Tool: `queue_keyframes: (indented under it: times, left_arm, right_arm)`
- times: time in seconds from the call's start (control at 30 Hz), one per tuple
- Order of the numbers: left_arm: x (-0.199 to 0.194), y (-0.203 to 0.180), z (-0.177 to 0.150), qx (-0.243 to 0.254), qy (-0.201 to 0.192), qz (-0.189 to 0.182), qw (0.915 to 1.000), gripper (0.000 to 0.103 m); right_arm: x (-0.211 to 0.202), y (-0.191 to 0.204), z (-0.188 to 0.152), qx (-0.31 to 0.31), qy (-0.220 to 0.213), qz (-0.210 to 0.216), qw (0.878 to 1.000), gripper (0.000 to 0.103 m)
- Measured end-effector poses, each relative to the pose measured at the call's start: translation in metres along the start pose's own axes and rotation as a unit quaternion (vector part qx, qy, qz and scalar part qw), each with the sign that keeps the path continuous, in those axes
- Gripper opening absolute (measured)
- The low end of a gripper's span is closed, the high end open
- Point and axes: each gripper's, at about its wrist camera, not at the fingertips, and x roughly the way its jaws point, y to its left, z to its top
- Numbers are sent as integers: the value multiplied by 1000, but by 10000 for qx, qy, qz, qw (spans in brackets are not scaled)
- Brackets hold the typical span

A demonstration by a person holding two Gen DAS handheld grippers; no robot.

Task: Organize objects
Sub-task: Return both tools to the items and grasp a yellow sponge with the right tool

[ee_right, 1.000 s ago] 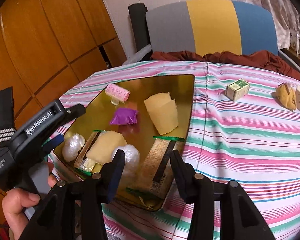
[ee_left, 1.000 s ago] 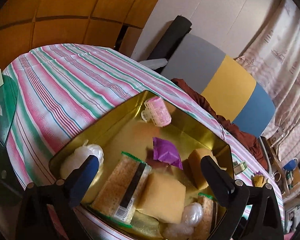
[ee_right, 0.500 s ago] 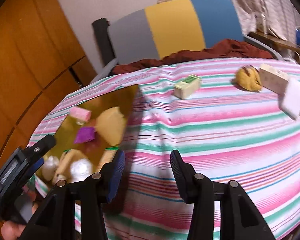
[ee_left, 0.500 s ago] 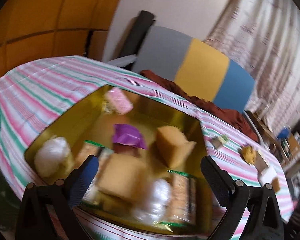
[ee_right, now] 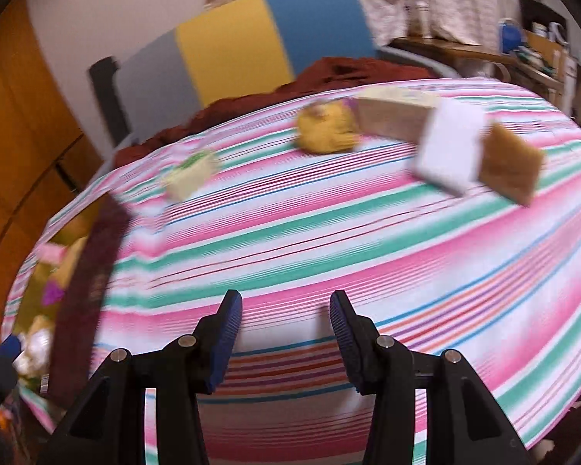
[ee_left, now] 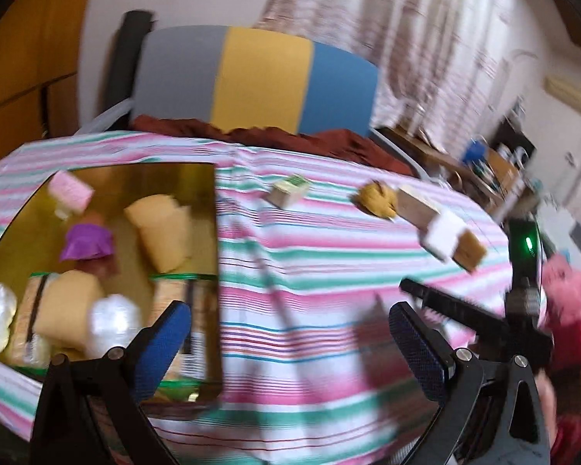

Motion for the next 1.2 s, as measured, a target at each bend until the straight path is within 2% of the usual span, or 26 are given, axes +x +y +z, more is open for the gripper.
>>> queue_keyframes:
  times: [0.1, 0.23, 0.3, 0.37, 0.47, 0.6, 0.63, 0.73, 0.8, 0.9, 0.93, 1.03, 1.13, 1.2]
  left_arm:
    - [5, -20, -4, 269, 82, -151, 9995, 103]
    - [10, -30, -9, 334, 231, -251, 9989, 103]
    - [11, -33, -11, 324, 263, -232, 9989, 103]
    - [11, -33, -13, 315, 308, -200, 9988, 103]
    - [12, -32, -16, 304, 397, -143, 9986, 103]
    - [13, -32, -18, 342, 439, -103, 9984, 103]
    - [14, -32, -18, 349, 448, -106, 9983, 103]
    - [15, -34, -18, 337, 464, -97, 9983, 103]
    - [15, -34, -19, 316, 471, -111, 9983, 103]
    - [18, -34, -21, 266, 508, -89, 9983, 103]
    - [19, -34, -21, 225, 522, -108, 9983, 103]
    - [20, -33, -22, 157, 538, -115, 9984, 103]
    - [19, -33, -23, 168, 538, -90, 9984, 103]
    - [19, -33, -23, 169, 540, -71, 9984, 103]
  right_arm:
    - [-1, -32, 27, 163, -206, -155, 9995, 48]
    - [-10, -71, 93, 293, -825, -441, 9952, 48]
    - [-7, -89, 126, 417, -930, -498, 9935, 51]
    - [6, -104, 154, 546, -753, -458, 9946, 52]
    - [36, -122, 180, 788, -144, -471, 9957, 52]
    - [57, -124, 180, 858, 313, -259, 9955, 52]
    - [57, -120, 177, 758, 326, -262, 9962, 55]
    - [38, -91, 162, -31, 60, -355, 9993, 57]
    - [20, -69, 151, -521, -91, -242, 9983, 60]
    - [-8, -32, 127, -1011, -137, 396, 9940, 60]
    - [-16, -20, 112, -1075, -38, 711, 9917, 60]
    - [-30, -6, 83, -1112, 80, 1222, 9862, 59]
    - [-49, -15, 72, -967, -323, 1217, 9873, 59]
    - [-58, -37, 75, -662, -720, 846, 9916, 59]
